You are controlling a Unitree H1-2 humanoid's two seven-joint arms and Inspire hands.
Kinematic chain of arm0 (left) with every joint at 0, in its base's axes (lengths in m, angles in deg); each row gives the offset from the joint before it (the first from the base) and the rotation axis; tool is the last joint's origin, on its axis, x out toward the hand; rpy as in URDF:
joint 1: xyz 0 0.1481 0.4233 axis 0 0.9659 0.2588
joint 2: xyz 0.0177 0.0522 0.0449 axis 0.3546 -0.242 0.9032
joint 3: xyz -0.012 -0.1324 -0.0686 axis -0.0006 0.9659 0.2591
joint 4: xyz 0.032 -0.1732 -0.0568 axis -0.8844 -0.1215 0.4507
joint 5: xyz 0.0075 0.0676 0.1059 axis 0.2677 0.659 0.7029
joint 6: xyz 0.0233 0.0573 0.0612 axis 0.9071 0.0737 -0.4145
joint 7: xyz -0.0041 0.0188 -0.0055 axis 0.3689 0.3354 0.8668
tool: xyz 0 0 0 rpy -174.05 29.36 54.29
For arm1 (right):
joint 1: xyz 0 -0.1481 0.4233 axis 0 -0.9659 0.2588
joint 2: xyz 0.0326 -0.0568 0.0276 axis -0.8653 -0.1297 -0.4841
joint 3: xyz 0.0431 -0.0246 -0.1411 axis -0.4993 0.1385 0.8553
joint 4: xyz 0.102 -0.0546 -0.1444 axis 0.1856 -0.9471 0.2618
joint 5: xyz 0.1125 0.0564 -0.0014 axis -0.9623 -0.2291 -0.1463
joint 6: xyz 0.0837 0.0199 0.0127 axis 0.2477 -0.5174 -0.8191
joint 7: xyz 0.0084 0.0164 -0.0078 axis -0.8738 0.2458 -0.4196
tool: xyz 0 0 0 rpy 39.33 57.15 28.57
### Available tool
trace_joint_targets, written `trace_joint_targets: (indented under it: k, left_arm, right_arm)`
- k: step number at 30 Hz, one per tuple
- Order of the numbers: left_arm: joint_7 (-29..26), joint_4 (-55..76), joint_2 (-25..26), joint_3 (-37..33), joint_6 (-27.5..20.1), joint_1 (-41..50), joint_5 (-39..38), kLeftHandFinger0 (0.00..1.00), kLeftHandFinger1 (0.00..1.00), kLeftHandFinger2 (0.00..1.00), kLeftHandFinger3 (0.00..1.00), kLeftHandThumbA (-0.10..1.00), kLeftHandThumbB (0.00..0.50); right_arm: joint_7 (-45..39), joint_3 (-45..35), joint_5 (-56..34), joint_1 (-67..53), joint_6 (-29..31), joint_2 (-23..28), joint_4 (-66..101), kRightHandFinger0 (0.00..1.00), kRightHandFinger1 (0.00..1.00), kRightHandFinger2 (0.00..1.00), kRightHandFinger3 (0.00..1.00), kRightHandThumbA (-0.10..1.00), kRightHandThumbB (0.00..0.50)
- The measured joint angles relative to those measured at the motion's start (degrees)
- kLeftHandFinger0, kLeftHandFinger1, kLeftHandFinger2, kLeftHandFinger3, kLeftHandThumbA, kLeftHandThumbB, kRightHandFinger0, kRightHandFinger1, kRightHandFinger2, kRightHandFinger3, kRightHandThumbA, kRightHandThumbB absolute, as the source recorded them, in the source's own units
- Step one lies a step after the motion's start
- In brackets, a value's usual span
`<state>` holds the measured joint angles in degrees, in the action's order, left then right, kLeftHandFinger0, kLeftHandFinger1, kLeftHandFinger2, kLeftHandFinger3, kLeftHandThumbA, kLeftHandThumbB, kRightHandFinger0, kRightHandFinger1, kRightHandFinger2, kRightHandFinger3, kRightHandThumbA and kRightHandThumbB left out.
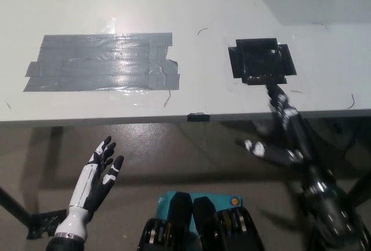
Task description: A white bottle is kept in the middle of the desk infront of the robot and the robot picks it up with its right hand and passes it to a person
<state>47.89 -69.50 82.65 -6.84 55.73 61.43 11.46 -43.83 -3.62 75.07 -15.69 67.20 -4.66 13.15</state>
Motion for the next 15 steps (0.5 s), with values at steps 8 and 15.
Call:
trace_joint_targets:
  k: [8, 15]
  left_arm:
    - [0.0, 0.06, 0.04, 0.01, -0.05, 0.04, -0.02, 1.0, 1.0, 1.0, 1.0, 0.85, 0.118]
    - [0.0, 0.08, 0.07, 0.02, -0.06, 0.09, -0.02, 1.0, 1.0, 1.0, 1.0, 0.84, 0.113]
  right_arm:
    - [-1.82, -1.43, -3.68, -4.97, 0.87, 0.71, 2.24, 1.0, 1.0, 1.0, 1.0, 1.0, 0.38]
    - [-2.68, -1.48, -4.8, -4.53, 1.73, 0.42, -6.2, 1.0, 1.0, 1.0, 1.0, 1.0, 0.352]
